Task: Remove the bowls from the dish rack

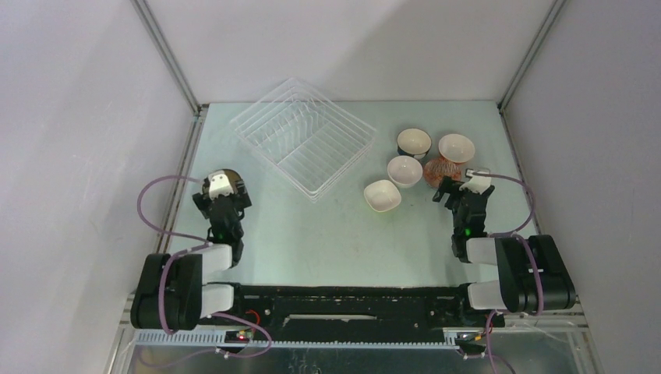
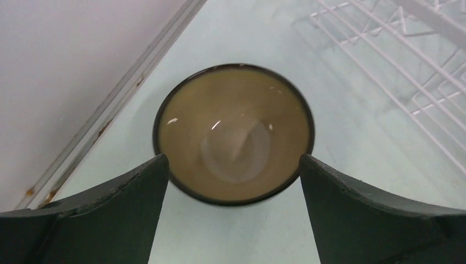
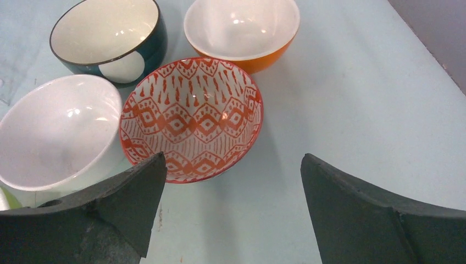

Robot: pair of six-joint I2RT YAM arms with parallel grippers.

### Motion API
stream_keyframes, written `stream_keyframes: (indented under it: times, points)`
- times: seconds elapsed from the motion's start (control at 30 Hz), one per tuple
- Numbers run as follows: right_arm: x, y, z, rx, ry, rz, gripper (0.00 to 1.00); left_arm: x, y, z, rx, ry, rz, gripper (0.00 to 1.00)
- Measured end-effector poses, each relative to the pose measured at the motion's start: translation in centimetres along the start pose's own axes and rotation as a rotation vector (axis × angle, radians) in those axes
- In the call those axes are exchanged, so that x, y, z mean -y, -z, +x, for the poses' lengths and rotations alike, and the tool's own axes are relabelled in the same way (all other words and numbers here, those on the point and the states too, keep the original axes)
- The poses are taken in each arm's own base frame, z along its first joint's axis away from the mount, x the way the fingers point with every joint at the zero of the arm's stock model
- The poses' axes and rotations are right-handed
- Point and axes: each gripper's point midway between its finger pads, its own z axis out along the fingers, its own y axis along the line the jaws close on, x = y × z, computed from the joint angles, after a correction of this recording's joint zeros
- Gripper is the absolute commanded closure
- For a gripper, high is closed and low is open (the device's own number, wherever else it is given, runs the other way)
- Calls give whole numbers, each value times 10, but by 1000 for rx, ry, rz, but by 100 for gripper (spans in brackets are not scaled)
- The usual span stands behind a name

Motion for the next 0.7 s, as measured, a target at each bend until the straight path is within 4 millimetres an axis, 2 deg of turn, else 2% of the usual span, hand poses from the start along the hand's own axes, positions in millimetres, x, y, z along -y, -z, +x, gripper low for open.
stream_keyframes:
  times: [0.1,0.17,0.33,0.7]
  points:
    - [0,-1,-1,4,-3,-7,0,8,-9,-3,5,9,57,8]
    - [1,-1,-2,4,-4,-7,0,10,-11,-8,28,21,79,1]
    - [0,-1,-1,3,-4,-15,0,18,-12,-16,59,33,124,0]
    - [0,-1,-1,2,-5,-17,0,22,-11,-21,78,40,146,0]
